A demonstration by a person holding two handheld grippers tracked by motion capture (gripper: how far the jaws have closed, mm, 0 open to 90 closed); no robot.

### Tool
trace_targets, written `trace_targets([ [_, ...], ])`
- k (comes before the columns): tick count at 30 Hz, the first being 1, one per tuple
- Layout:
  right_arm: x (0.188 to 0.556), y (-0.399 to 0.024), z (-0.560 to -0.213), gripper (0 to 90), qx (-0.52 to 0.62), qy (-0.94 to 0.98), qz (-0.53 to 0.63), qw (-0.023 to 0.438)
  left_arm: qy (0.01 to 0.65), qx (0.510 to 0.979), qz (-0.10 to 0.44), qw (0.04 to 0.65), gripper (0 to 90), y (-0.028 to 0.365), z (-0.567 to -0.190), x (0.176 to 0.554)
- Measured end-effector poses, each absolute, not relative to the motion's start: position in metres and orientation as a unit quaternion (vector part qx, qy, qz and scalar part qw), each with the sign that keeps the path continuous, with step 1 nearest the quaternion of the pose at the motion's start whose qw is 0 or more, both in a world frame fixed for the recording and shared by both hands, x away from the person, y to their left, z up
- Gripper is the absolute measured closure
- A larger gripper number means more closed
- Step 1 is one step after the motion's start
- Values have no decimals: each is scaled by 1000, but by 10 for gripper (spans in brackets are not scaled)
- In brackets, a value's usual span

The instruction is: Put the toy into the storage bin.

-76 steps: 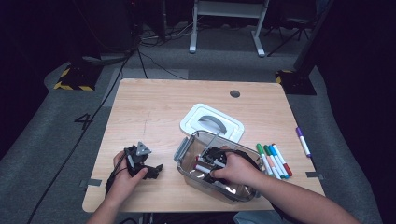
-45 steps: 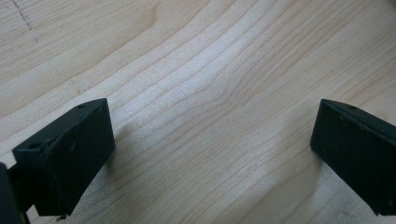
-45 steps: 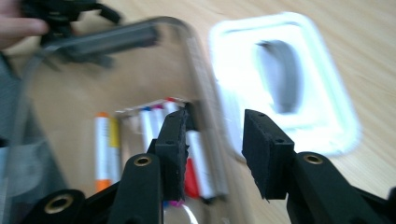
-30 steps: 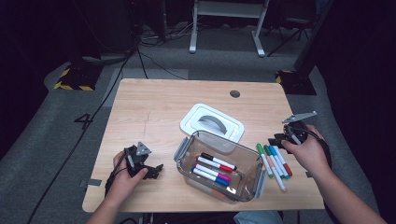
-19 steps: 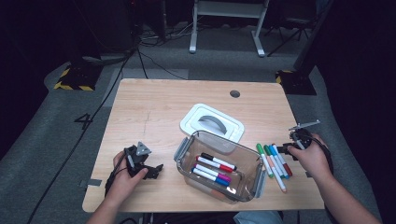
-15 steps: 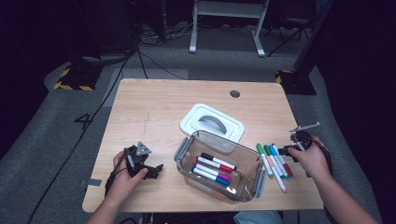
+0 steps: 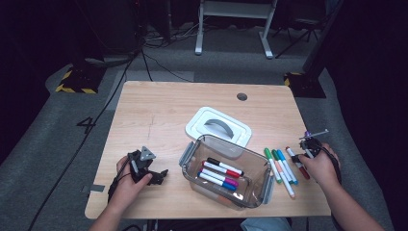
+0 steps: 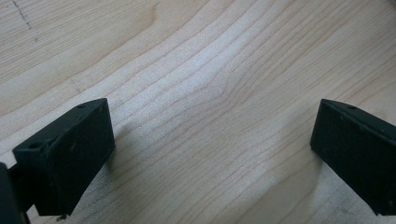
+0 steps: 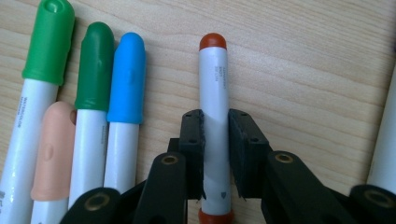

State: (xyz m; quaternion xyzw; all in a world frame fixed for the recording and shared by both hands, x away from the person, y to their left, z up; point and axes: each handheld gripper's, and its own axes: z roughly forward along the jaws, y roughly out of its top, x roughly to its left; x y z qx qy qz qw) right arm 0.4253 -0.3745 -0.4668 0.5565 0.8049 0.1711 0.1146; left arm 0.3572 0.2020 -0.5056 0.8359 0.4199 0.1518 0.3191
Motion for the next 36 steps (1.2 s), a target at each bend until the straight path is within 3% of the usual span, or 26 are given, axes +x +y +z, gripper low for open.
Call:
trace_targets([
  [11, 427, -378, -460, 770, 575, 786, 206, 92, 420, 836, 152, 319, 2, 202, -506, 357],
  [24, 428, -361, -403, 770, 538, 792, 270, 100, 419, 836, 152, 319, 2, 202, -506, 357],
  [36, 423, -302, -343, 770, 453, 829, 313, 98, 419, 837, 152, 318, 2, 202, -505, 357],
])
